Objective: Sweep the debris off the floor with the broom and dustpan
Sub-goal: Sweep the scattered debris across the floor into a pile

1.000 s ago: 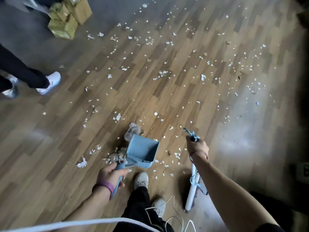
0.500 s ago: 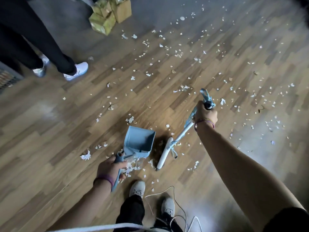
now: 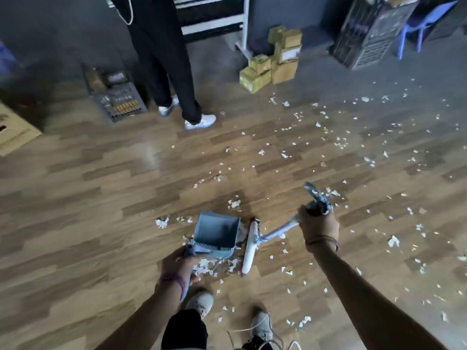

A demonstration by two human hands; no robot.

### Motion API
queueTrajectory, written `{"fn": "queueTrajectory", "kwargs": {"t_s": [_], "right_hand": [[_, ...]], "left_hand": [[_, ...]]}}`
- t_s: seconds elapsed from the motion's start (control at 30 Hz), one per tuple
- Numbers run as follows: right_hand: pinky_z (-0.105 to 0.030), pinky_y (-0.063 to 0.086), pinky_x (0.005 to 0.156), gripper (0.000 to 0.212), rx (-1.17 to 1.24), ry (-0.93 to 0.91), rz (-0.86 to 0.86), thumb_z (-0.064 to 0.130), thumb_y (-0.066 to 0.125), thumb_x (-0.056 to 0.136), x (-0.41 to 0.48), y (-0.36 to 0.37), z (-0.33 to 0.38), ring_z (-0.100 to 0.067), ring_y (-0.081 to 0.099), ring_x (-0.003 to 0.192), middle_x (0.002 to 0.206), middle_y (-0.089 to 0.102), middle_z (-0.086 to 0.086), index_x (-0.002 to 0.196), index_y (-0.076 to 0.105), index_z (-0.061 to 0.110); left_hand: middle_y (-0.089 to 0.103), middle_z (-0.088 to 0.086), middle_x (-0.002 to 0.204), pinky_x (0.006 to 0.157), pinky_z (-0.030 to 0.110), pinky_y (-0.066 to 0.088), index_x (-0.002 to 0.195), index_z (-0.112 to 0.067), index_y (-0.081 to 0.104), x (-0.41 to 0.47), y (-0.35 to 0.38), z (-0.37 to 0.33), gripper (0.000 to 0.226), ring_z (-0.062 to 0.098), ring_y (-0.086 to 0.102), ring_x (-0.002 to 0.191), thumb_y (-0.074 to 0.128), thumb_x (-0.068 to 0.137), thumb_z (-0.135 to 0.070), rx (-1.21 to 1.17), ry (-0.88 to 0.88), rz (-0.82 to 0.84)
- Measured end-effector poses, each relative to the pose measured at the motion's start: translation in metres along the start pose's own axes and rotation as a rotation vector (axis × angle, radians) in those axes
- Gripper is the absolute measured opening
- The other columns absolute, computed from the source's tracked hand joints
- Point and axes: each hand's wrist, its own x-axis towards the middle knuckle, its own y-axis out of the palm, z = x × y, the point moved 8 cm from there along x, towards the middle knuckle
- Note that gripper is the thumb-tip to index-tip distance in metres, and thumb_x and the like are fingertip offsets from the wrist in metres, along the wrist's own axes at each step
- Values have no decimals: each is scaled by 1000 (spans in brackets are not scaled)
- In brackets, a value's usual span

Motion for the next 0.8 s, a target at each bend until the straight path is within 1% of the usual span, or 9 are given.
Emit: {"fn": "queueTrajectory", "kwargs": {"t_s": [0.13,0.23,0.4,0.5,0.57,0.63,0.67,0.7,0.8], "right_hand": [[-33,42,74,35,-69,-174,72,32,62,77,-8,-9,27,-37,61,97,97,67,-18,103,61,9],[-32,43,72,25,-133,-365,168,23,64,76,-38,-4,60,-37,62,95,96,67,-18,98,63,10],[-26,37,68,19,-165,-604,383,24,67,77,-116,32,92,-36,63,94,94,70,-17,91,68,11],[-23,36,69,14,-159,-697,494,22,66,79,-171,57,101,-34,63,93,94,71,-13,90,68,14],[-24,36,68,6,-154,-761,548,23,61,74,-208,71,109,-31,62,83,81,70,-10,74,63,18],[-26,35,65,10,-135,-840,598,25,51,62,-249,88,117,-24,51,68,57,55,3,55,47,19],[-26,34,64,11,-137,-860,632,24,52,61,-269,97,121,-21,47,66,54,47,7,52,46,20],[-25,34,64,12,-151,-875,656,21,58,64,-284,107,122,-19,46,67,56,47,6,54,52,19],[-22,44,62,8,-118,-861,711,11,73,72,-319,134,119,-18,60,73,74,69,-5,80,72,9]], "left_hand": [[54,13,72,30,15,38,102,-4,67,-26,-35,31,23,12,42,27,64,81,2,-94,24,-201],[53,13,63,32,14,37,97,-11,69,-41,-73,49,17,9,40,21,66,81,-11,-98,47,-364],[58,7,64,53,26,50,90,-18,67,-66,-137,78,9,6,44,21,64,82,-16,-152,62,-557],[61,11,69,34,17,41,90,-19,66,-71,-177,101,9,14,51,26,64,81,-17,-129,48,-613],[63,9,71,33,17,43,91,-18,68,-72,-198,118,12,16,53,29,65,80,-19,-151,28,-635],[63,7,68,47,26,53,91,-18,69,-76,-224,140,13,15,54,29,66,79,-23,-188,-7,-652],[62,7,65,53,31,54,89,-17,69,-79,-235,149,12,17,55,30,66,79,-23,-199,-27,-653],[61,6,62,57,33,54,87,-17,68,-80,-246,158,10,19,55,32,65,79,-21,-214,-32,-663],[59,5,57,63,39,56,85,-19,67,-89,-277,181,7,18,53,29,64,79,-20,-263,-66,-701]]}}
